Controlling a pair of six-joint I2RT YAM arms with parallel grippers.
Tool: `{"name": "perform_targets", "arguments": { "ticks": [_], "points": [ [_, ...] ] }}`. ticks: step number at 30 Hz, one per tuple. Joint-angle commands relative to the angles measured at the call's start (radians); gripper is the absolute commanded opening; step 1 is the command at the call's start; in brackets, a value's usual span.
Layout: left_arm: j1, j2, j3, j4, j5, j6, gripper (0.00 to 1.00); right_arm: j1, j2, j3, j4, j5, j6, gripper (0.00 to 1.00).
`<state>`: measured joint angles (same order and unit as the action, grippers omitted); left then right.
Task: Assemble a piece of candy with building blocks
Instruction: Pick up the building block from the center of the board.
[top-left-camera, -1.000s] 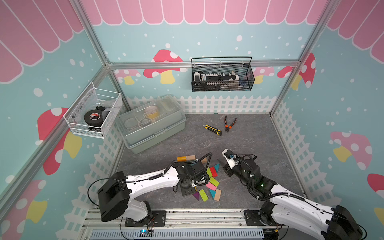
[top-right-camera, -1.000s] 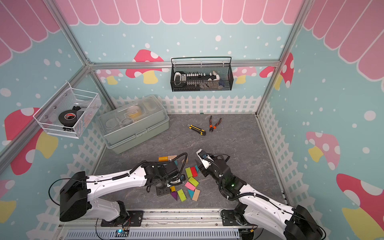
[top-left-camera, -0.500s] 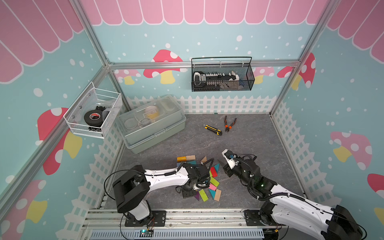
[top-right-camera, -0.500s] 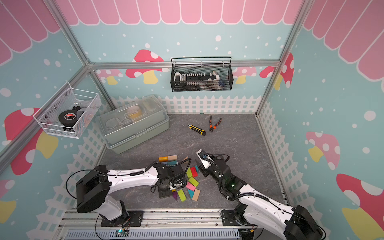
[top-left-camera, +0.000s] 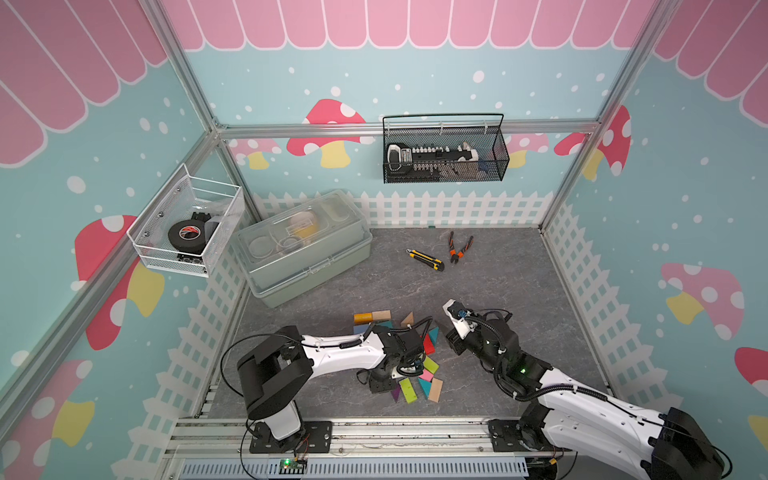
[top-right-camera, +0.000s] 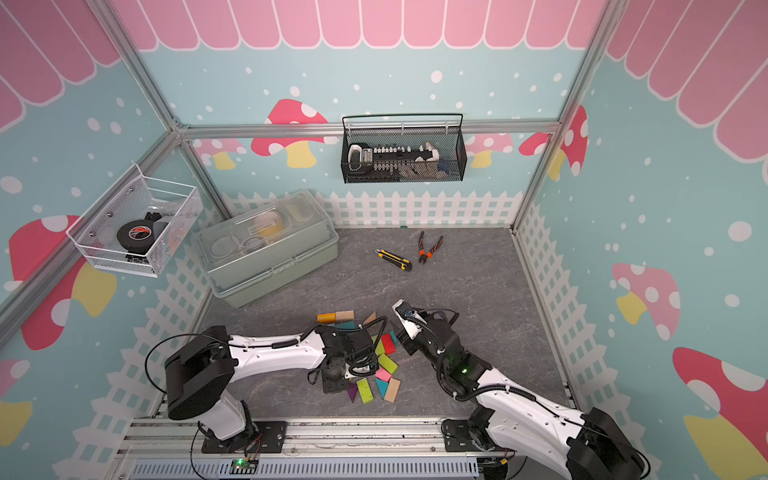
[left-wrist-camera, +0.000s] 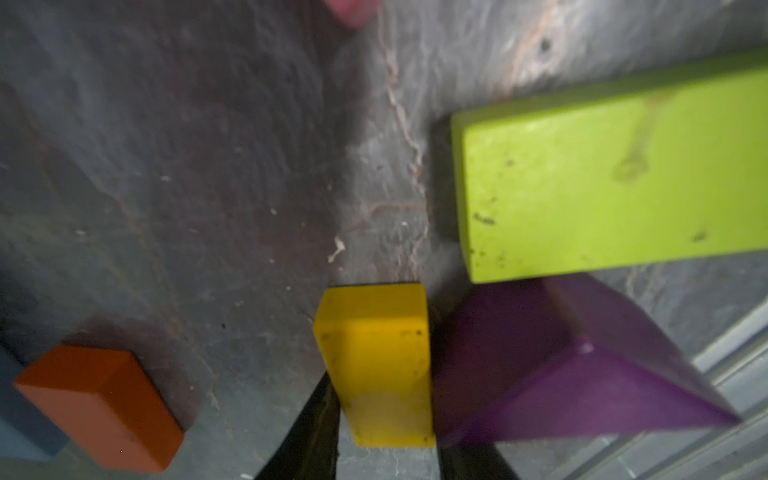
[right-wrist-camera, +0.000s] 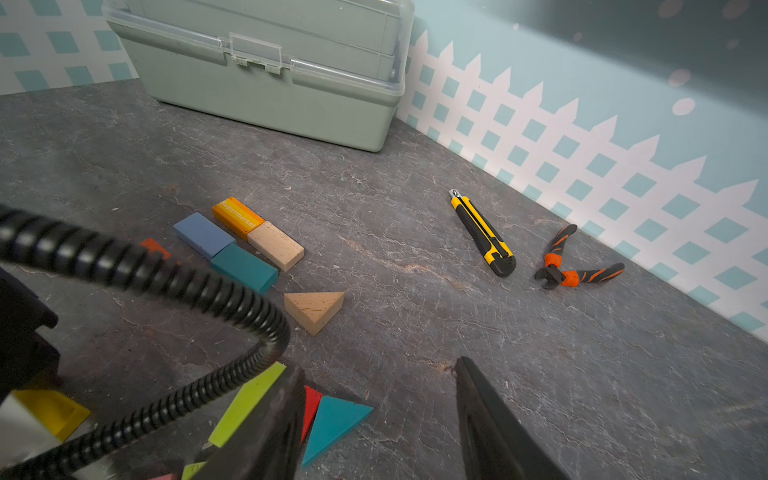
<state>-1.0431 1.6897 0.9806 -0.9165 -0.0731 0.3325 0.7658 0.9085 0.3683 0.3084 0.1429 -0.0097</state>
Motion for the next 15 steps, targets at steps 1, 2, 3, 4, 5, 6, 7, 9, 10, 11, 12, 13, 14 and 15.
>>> {"name": "perform_targets", "arguments": {
  "ticks": [1,2,3,4,5,6,7,9,10,11,12,13,14,15],
  "points": [
    [0.005,0.022,0.003,0.045,-0.024,0.034,0.32,-0.002,0.004,-0.011,0.038,0.003,0.007,0.58],
    [0.007,0.02,0.007,0.045,-0.025,0.039,0.3,-0.002,0.006,-0.011,0.038,0.002,0.007,0.57],
    [0.01,0.017,0.011,0.044,-0.027,0.044,0.26,-0.002,0.007,-0.012,0.04,0.001,0.007,0.58],
    [0.014,0.013,0.015,0.043,-0.029,0.05,0.22,-0.002,0.009,-0.013,0.042,0.001,0.008,0.57],
    [0.02,0.011,0.024,0.041,-0.03,0.051,0.2,-0.002,0.009,-0.012,0.041,0.0,0.008,0.57],
    [0.027,0.009,0.031,0.04,-0.034,0.051,0.19,-0.002,0.009,-0.012,0.041,-0.001,0.008,0.58],
    [0.034,0.007,0.038,0.038,-0.036,0.051,0.17,-0.003,0.009,-0.013,0.042,0.0,0.008,0.58],
    [0.047,0.001,0.052,0.037,-0.041,0.105,0.17,-0.002,0.01,-0.014,0.046,0.001,0.008,0.57],
    [0.055,0.001,0.059,0.039,-0.043,0.115,0.16,-0.003,0.01,-0.017,0.052,0.003,0.008,0.57],
    [0.063,0.003,0.07,0.039,-0.043,0.125,0.16,-0.002,0.012,-0.018,0.055,0.005,0.009,0.57],
    [0.07,0.009,0.079,0.039,-0.043,0.133,0.16,-0.002,0.013,-0.02,0.058,0.006,0.009,0.57],
    [0.075,0.017,0.091,0.039,-0.046,0.144,0.16,-0.003,0.014,-0.022,0.06,0.009,0.01,0.57],
    [0.081,0.027,0.105,0.039,-0.05,0.154,0.16,-0.002,0.015,-0.024,0.06,0.012,0.009,0.57],
    [0.087,0.038,0.116,0.039,-0.051,0.161,0.16,-0.002,0.013,-0.023,0.058,0.013,0.01,0.57]
  ]
}}
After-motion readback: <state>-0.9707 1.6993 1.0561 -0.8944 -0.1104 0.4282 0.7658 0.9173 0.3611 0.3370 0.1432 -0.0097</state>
